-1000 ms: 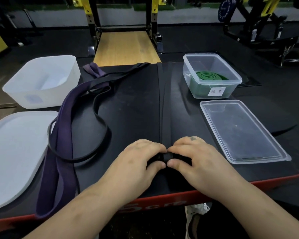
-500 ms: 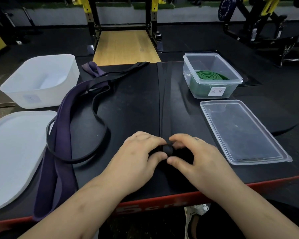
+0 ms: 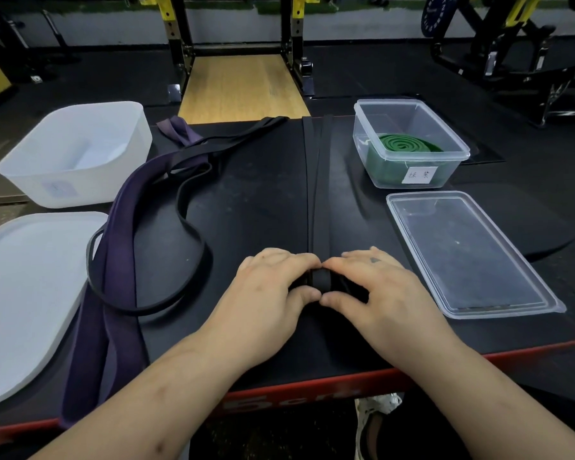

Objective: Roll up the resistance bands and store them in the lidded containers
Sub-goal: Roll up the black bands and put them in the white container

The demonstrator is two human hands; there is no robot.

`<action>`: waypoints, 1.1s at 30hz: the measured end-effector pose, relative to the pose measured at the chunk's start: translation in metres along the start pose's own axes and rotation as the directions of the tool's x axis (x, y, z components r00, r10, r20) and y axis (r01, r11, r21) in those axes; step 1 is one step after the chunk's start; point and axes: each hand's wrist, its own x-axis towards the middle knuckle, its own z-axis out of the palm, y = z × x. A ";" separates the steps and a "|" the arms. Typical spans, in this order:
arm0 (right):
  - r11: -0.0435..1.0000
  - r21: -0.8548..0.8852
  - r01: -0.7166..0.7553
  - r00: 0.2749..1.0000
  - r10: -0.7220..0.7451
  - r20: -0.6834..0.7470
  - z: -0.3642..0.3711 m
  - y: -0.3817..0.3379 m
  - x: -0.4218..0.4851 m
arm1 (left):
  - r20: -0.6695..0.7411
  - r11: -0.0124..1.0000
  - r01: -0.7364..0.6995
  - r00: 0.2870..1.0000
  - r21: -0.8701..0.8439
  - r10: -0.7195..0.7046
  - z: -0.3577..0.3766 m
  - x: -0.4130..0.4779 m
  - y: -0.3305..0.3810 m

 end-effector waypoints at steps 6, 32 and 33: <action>0.997 0.004 0.081 0.995 -0.082 0.065 -0.005 -0.002 -0.016 | -0.091 0.997 -0.052 0.995 -0.054 0.047 0.002 -0.020 0.017; 0.998 0.057 0.032 0.992 -0.039 0.122 -0.011 0.005 -0.019 | 0.027 1.000 0.001 1.000 0.012 -0.001 0.003 -0.033 0.018; 0.998 0.056 0.037 0.992 -0.044 0.122 -0.010 0.006 -0.018 | 0.035 1.000 0.009 0.999 0.020 -0.010 0.004 -0.032 0.017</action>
